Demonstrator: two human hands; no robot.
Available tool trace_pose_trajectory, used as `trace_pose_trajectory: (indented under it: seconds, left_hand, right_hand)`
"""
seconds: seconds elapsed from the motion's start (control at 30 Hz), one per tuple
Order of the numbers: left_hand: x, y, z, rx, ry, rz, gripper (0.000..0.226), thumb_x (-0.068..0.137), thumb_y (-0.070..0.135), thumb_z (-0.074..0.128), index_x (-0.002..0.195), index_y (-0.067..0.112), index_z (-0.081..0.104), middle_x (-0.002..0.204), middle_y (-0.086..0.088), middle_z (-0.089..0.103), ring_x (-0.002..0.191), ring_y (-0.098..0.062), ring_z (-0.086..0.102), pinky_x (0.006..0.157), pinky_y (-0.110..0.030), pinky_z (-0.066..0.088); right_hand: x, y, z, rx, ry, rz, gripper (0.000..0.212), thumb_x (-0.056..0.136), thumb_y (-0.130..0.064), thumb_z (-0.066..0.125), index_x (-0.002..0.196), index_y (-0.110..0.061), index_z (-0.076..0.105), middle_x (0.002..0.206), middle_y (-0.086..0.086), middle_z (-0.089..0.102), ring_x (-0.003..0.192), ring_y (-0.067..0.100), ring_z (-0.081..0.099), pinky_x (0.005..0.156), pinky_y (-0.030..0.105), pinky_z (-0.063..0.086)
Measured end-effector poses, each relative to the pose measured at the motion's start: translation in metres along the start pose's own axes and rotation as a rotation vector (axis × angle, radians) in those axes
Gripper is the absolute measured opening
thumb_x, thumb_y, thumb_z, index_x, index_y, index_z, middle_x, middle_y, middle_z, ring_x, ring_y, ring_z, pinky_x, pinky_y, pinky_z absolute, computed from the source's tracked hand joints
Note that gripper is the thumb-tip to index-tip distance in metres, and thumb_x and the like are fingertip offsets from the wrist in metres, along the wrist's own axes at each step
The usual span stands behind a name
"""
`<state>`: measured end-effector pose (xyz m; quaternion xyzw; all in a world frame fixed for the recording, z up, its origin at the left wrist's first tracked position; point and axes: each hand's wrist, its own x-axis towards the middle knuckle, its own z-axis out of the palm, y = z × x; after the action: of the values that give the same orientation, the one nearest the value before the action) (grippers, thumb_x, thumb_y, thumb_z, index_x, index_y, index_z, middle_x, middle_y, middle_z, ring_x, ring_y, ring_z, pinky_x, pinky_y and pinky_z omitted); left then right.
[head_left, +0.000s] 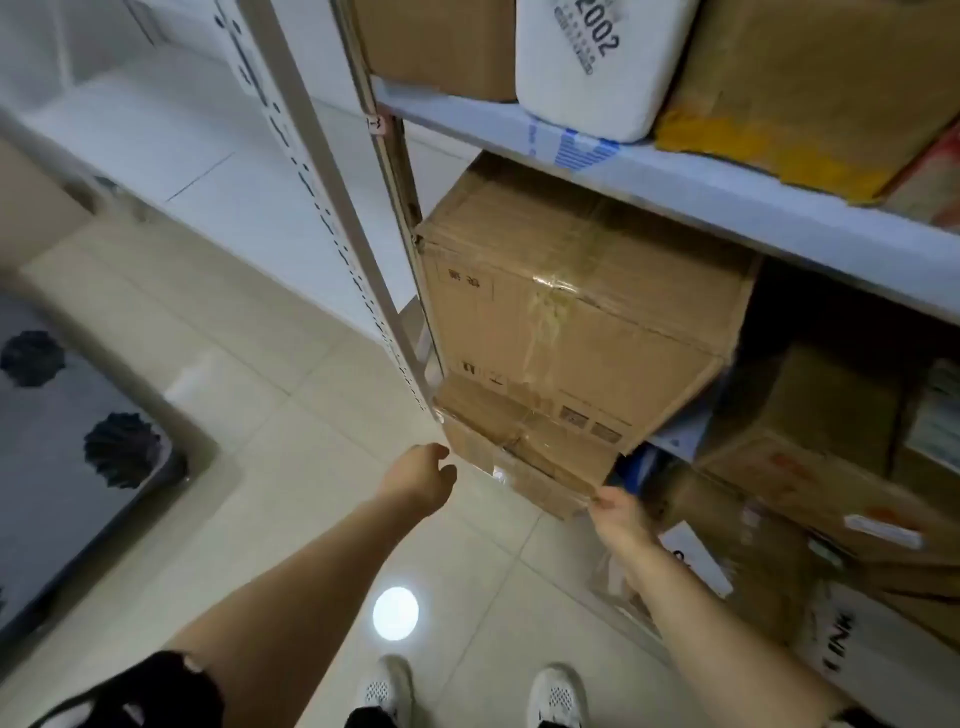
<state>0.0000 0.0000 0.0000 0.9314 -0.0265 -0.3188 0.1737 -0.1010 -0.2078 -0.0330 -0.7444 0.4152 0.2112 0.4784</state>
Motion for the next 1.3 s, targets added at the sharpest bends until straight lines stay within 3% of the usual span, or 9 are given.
trace_pose_trajectory:
  seconds: [0.07,0.17,0.27,0.43,0.57,0.73,1.03,1.2,1.3]
  left_hand:
    - [0.031,-0.006,0.006,0.007,0.005,0.009,0.044,0.100,0.028,0.043,0.142,0.014,0.043,0.145,-0.007,0.043,0.132,-0.024,0.043,0.106,-0.030,0.034]
    - [0.078,-0.015,0.016,0.063,0.008,0.028,0.045,0.100,0.029,0.042,0.142,0.012,0.043,0.144,-0.011,0.041,0.132,-0.028,0.041,0.107,-0.034,0.034]
    - [0.123,-0.018,0.022,0.089,0.053,0.050,0.044,0.100,0.026,0.043,0.141,0.010,0.042,0.142,-0.016,0.040,0.130,-0.033,0.040,0.105,-0.034,0.034]
    - [0.182,-0.024,0.035,-0.017,0.085,0.000,0.045,0.095,0.018,0.047,0.137,0.006,0.035,0.137,-0.020,0.040,0.125,-0.038,0.043,0.099,-0.040,0.038]
    - [0.203,-0.029,0.048,-0.132,0.022,-0.005,0.053,0.094,0.016,0.048,0.142,0.004,0.028,0.143,-0.017,0.038,0.128,-0.036,0.042,0.101,-0.040,0.039]
    - [0.202,-0.041,0.051,-0.153,0.066,-0.072,0.049,0.087,0.013,0.049,0.135,0.009,0.044,0.129,-0.016,0.050,0.113,-0.036,0.054,0.092,-0.039,0.049]
    - [0.123,-0.122,0.083,-0.027,-0.080,-0.359,0.055,0.088,0.046,0.050,0.131,0.011,0.051,0.123,-0.016,0.056,0.110,-0.034,0.056,0.094,-0.038,0.047]
    - [0.115,-0.139,0.092,-0.231,-0.079,-0.503,0.062,0.091,0.046,0.052,0.131,-0.001,0.050,0.128,-0.020,0.056,0.117,-0.036,0.053,0.095,-0.038,0.043]
    - [0.126,-0.132,0.094,-0.379,-0.017,-0.445,0.050,0.092,0.038,0.054,0.128,0.003,0.055,0.126,-0.016,0.059,0.112,-0.033,0.055,0.090,-0.034,0.042]
  right_hand:
    - [0.027,0.006,0.014,-0.011,0.047,0.025,0.028,0.097,-0.004,0.046,0.124,0.002,0.054,0.127,0.017,0.057,0.116,0.031,0.052,0.082,0.028,0.037]
    - [0.062,0.012,0.037,0.008,0.102,0.118,0.035,0.099,-0.011,0.047,0.132,0.002,0.047,0.133,0.020,0.052,0.122,0.033,0.050,0.095,0.036,0.040]
    - [0.089,0.013,0.054,0.013,0.199,0.158,0.039,0.099,-0.016,0.048,0.133,0.002,0.045,0.134,0.021,0.050,0.124,0.034,0.048,0.095,0.035,0.041]
    - [0.123,0.020,0.070,0.001,0.317,0.207,0.055,0.096,-0.030,0.052,0.138,0.003,0.036,0.134,0.023,0.049,0.121,0.038,0.049,0.093,0.038,0.043]
    - [0.135,0.025,0.073,0.062,0.358,0.218,0.055,0.093,-0.025,0.059,0.137,0.000,0.036,0.134,0.023,0.049,0.121,0.038,0.049,0.095,0.039,0.043]
    - [0.129,0.038,0.080,0.174,0.449,0.213,0.054,0.089,-0.010,0.062,0.138,-0.002,0.040,0.137,0.020,0.048,0.124,0.037,0.047,0.099,0.041,0.041]
    - [0.054,0.092,0.140,0.189,0.352,0.392,0.053,0.084,-0.010,0.059,0.132,0.005,0.041,0.128,0.029,0.052,0.113,0.041,0.053,0.085,0.038,0.042]
    - [0.048,0.102,0.154,0.325,0.283,0.490,0.052,0.089,-0.021,0.059,0.133,0.000,0.040,0.128,0.023,0.053,0.111,0.038,0.054,0.083,0.034,0.042]
    - [0.064,0.102,0.151,0.374,0.344,0.456,0.054,0.089,-0.024,0.061,0.132,0.002,0.043,0.132,0.022,0.051,0.116,0.038,0.052,0.090,0.037,0.043]
